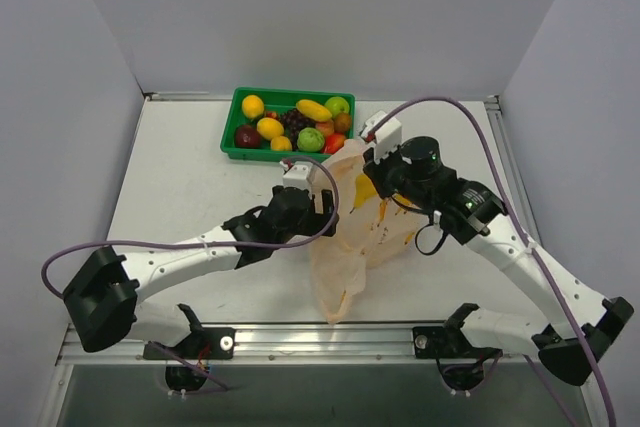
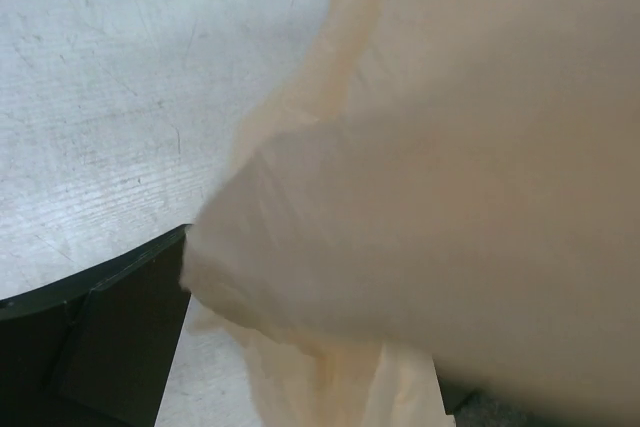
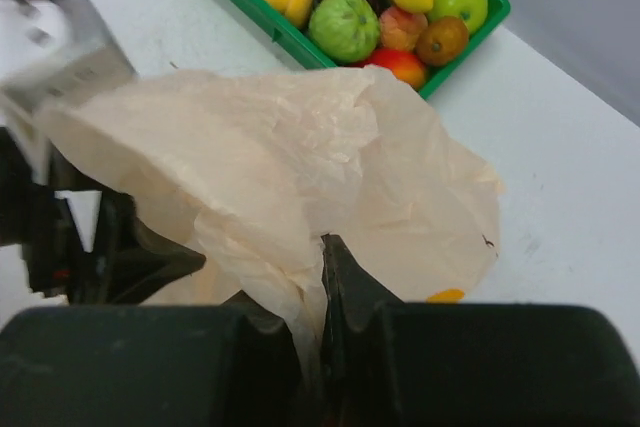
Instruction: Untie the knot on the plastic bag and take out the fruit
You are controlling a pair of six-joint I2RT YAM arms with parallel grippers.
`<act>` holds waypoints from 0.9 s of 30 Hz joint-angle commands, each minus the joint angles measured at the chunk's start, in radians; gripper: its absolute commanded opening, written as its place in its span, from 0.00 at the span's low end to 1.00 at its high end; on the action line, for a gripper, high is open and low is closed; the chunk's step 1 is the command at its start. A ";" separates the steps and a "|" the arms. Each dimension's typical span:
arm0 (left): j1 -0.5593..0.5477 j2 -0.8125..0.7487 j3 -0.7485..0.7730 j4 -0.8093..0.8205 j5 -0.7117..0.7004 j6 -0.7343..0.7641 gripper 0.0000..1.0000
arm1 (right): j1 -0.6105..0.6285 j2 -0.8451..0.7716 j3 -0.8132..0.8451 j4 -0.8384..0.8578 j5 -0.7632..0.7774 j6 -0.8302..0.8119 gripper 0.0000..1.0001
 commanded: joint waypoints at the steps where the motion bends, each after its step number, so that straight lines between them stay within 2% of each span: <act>1: -0.032 -0.121 -0.018 0.077 -0.093 0.040 0.97 | 0.004 -0.015 -0.125 0.037 0.139 0.084 0.00; 5: -0.113 -0.197 -0.032 0.067 -0.182 0.077 0.96 | -0.007 -0.040 -0.283 0.142 0.155 0.173 0.00; 9: -0.168 -0.241 -0.023 0.038 -0.246 0.124 0.92 | -0.016 -0.012 -0.343 0.169 0.147 0.231 0.00; 11: -0.188 -0.238 0.003 0.037 -0.254 0.167 0.90 | -0.019 -0.011 -0.370 0.202 0.150 0.239 0.00; 14: -0.208 -0.203 0.039 0.052 -0.193 0.242 0.87 | -0.039 -0.017 -0.423 0.229 0.147 0.245 0.01; 20: -0.216 -0.036 0.131 0.127 -0.043 0.362 0.79 | -0.114 -0.034 -0.492 0.246 0.102 0.319 0.02; 23: -0.213 0.076 0.171 0.156 0.019 0.408 0.79 | -0.154 -0.040 -0.518 0.258 0.037 0.356 0.03; 27: -0.189 0.223 0.218 0.169 0.031 0.419 0.80 | -0.200 -0.026 -0.541 0.258 0.014 0.383 0.03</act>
